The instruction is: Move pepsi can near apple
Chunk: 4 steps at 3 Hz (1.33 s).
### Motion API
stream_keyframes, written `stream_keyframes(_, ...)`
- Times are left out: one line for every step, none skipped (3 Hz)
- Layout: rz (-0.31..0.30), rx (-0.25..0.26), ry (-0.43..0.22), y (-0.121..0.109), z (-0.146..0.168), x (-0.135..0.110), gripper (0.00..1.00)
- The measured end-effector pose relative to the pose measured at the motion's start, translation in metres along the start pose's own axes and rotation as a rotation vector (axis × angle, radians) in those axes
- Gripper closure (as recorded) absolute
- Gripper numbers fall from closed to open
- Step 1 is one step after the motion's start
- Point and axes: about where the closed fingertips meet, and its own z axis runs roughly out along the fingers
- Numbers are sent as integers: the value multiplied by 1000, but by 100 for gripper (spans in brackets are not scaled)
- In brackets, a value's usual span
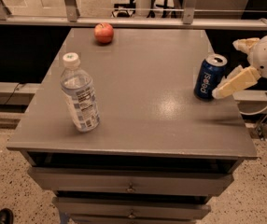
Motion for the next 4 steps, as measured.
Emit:
stream_keyframes(68,-28,-120,-2,11,-8,0)
stream_keyframes(130,-67,-205,1,20,-17,0)
stream_keyframes(189,-92,-238,8,30,-17,25)
stream_keyframes(210,-95,-240,11,35,-14,47)
